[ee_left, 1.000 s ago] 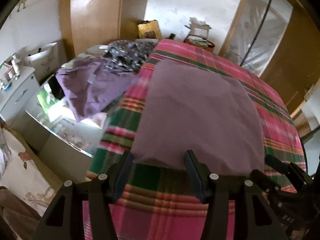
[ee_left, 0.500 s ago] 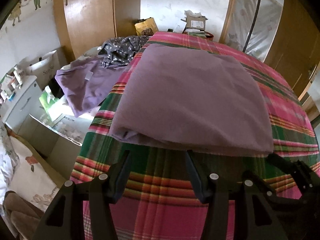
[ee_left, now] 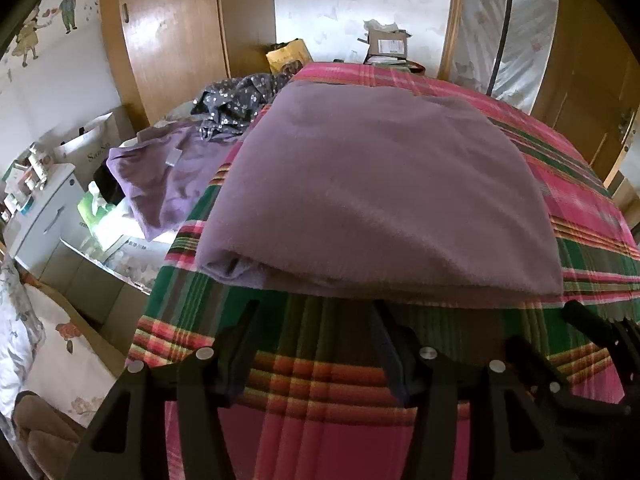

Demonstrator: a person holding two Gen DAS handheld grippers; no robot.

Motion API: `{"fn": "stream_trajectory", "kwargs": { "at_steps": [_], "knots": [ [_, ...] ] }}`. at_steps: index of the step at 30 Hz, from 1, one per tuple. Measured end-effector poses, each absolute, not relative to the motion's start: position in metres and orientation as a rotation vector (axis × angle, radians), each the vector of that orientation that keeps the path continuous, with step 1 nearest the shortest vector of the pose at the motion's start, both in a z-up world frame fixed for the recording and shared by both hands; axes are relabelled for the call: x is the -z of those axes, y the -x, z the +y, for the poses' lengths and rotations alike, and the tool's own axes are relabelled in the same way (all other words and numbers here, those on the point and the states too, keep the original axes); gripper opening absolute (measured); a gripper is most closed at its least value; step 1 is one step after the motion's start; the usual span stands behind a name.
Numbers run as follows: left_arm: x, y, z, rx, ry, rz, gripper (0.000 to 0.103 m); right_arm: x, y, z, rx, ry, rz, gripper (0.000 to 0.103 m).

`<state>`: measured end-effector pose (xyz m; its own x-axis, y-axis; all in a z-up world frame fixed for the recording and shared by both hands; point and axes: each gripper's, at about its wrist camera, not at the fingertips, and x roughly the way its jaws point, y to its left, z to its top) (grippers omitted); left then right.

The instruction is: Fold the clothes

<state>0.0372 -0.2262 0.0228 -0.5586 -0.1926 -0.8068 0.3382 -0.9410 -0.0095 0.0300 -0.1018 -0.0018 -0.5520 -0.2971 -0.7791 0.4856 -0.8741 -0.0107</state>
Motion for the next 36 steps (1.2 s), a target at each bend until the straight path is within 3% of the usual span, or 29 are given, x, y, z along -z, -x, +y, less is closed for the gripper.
{"fn": "stream_trajectory", "kwargs": {
  "at_steps": [19, 36],
  "knots": [
    [-0.0197, -0.0306, -0.2287, 2.552, -1.21, 0.226, 0.061, 0.0015, -0.0292, -0.1035, 2.418, -1.165, 0.307, 0.085],
    [-0.0183, -0.0313, -0.2305, 2.555, -1.211, 0.231, 0.062, 0.0022, -0.0269, -0.103, 2.418, -1.167, 0.308, 0.085]
  ]
}}
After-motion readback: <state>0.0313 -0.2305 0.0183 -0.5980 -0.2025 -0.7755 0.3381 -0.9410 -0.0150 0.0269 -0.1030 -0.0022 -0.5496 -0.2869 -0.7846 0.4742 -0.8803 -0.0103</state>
